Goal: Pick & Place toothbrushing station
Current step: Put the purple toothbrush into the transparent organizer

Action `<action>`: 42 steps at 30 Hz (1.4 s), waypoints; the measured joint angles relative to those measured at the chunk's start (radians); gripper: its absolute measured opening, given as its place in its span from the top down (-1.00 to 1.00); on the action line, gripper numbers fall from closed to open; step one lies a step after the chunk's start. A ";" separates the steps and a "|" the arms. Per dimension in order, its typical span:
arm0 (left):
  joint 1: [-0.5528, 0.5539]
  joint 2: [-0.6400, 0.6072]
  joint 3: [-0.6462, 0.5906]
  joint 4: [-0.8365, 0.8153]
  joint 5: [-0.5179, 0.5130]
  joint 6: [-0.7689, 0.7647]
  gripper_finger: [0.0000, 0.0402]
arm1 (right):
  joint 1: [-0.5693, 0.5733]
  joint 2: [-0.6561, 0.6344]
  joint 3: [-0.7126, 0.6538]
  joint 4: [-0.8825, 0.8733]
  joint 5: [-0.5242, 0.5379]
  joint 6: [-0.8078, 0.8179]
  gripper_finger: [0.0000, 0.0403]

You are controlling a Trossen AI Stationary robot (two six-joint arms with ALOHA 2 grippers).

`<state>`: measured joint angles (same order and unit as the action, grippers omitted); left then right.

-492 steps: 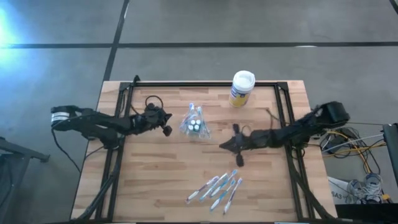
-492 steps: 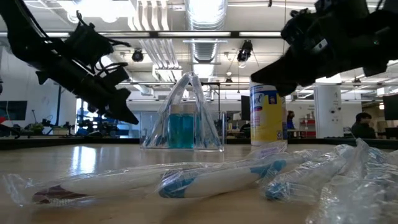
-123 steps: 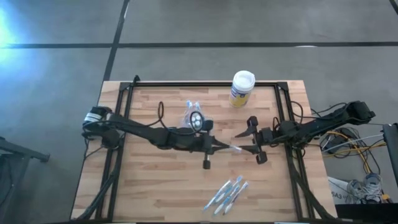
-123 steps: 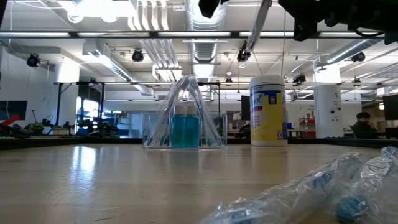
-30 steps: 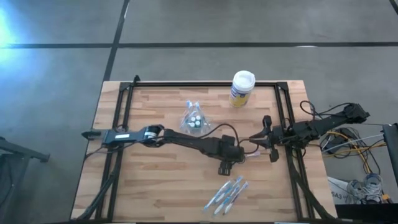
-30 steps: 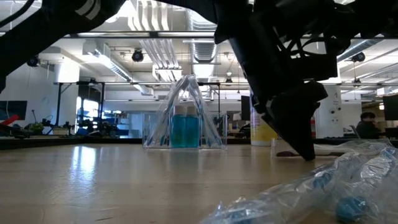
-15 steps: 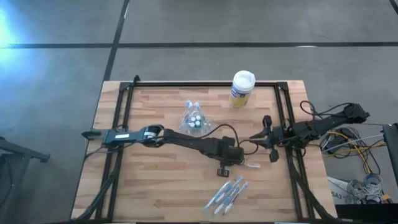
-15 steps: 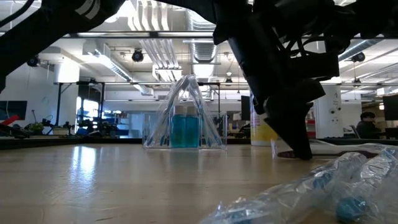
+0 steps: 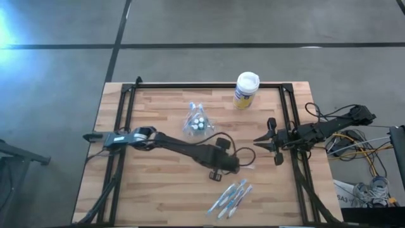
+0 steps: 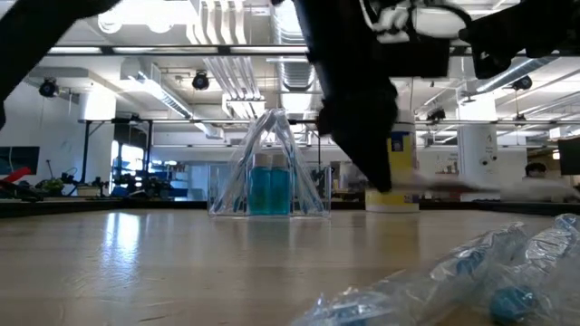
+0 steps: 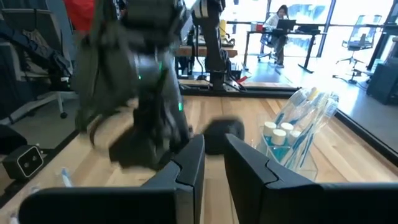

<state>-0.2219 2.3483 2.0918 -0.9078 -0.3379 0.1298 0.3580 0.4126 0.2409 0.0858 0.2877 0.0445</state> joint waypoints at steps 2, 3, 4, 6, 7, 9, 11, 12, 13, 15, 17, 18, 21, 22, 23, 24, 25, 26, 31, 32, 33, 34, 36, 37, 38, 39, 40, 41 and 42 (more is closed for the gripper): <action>-0.007 -0.074 -0.095 0.056 -0.012 -0.003 0.91 | 0.000 0.000 0.000 0.001 0.000 -0.004 0.71; -0.011 -0.109 -0.155 0.096 -0.012 -0.006 0.91 | 0.000 0.001 0.000 0.001 0.000 -0.004 0.71; -0.015 -0.153 -0.217 0.143 -0.011 -0.007 0.91 | 0.000 0.000 0.000 0.002 0.000 -0.004 0.71; -0.022 -0.253 -0.347 0.255 -0.010 -0.003 0.91 | 0.000 0.001 0.000 0.002 0.001 -0.019 0.71; -0.027 -0.311 -0.416 0.321 -0.008 0.001 0.91 | 0.000 0.001 0.000 0.005 0.001 -0.026 0.71; -0.034 -0.431 -0.552 0.483 -0.002 0.015 0.91 | 0.000 0.002 0.000 0.014 0.001 -0.041 0.71; -0.037 -0.543 -0.699 0.671 0.026 0.033 0.91 | 0.000 0.011 -0.007 0.070 0.001 -0.059 0.71; -0.036 -0.593 -0.773 0.780 0.042 0.044 0.91 | 0.000 0.018 -0.018 0.124 0.000 -0.072 0.71; -0.035 -0.640 -0.847 0.887 0.052 0.056 0.91 | 0.000 0.028 -0.033 0.185 -0.005 -0.089 0.71; -0.027 -0.722 -0.985 1.130 0.061 0.060 0.91 | 0.000 0.059 -0.067 0.334 -0.031 -0.131 0.71; -0.013 -0.787 -1.099 1.357 0.068 0.060 0.91 | 0.000 0.101 -0.092 0.454 -0.056 -0.169 0.70; -0.003 -0.811 -1.143 1.438 0.075 0.059 0.91 | 0.000 0.122 -0.101 0.509 -0.059 -0.179 0.70; 0.028 -0.844 -1.220 1.540 0.106 0.028 0.91 | -0.001 0.197 -0.112 0.635 -0.059 -0.186 0.61; 0.036 -0.845 -1.231 1.540 0.109 0.012 0.91 | 0.000 0.225 -0.113 0.666 -0.059 -0.186 0.56; 0.042 -0.845 -1.234 1.538 0.111 0.004 0.91 | 0.000 0.256 -0.112 0.695 -0.059 -0.187 0.51; 0.046 -0.844 -1.234 1.539 0.113 -0.001 0.91 | -0.001 0.285 -0.105 0.706 -0.060 -0.190 0.45; 0.048 -0.837 -1.228 1.542 0.113 -0.001 0.91 | -0.001 0.316 -0.093 0.718 -0.059 -0.198 0.38; 0.049 -0.829 -1.219 1.548 0.113 -0.001 0.91 | -0.001 0.345 -0.078 0.734 -0.059 -0.205 0.31; 0.049 -0.758 -1.154 1.540 0.113 0.026 0.91 | -0.001 0.473 -0.013 0.793 -0.053 -0.219 -0.01; 0.049 -0.745 -1.139 1.541 0.113 0.037 0.91 | -0.001 0.492 0.004 0.794 -0.053 -0.216 -0.05; 0.049 -0.730 -1.121 1.546 0.112 0.051 0.91 | -0.001 0.507 0.016 0.796 -0.053 -0.216 -0.09; 0.049 -0.715 -1.106 1.547 0.111 0.061 0.91 | -0.001 0.521 0.024 0.797 -0.053 -0.216 -0.12; 0.049 -0.691 -1.081 1.544 0.111 0.078 0.91 | -0.001 0.549 0.043 0.801 -0.053 -0.214 -0.16; 0.049 -0.675 -1.067 1.545 0.110 0.083 0.91 | -0.001 0.559 0.045 0.801 -0.053 -0.214 -0.18; 0.049 -0.663 -1.054 1.549 0.110 0.088 0.91 | -0.001 0.569 0.048 0.810 -0.053 -0.213 -0.19; 0.049 -0.656 -1.045 1.550 0.110 0.094 0.91 | -0.001 0.579 0.053 0.829 -0.053 -0.212 -0.19; 0.049 -0.646 -1.033 1.548 0.109 0.101 0.91 | -0.001 0.587 0.054 0.847 -0.053 -0.210 -0.19; 0.049 -0.634 -1.018 1.556 0.109 0.108 0.91 | -0.001 0.592 0.053 0.854 -0.053 -0.210 -0.19; 0.049 -0.627 -1.008 1.558 0.109 0.114 0.91 | -0.001 0.597 0.050 0.871 -0.053 -0.210 -0.18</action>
<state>-0.1734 1.7213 1.0833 0.6505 -0.2285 0.2438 0.3573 1.0091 0.2909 0.9570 0.2348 -0.1658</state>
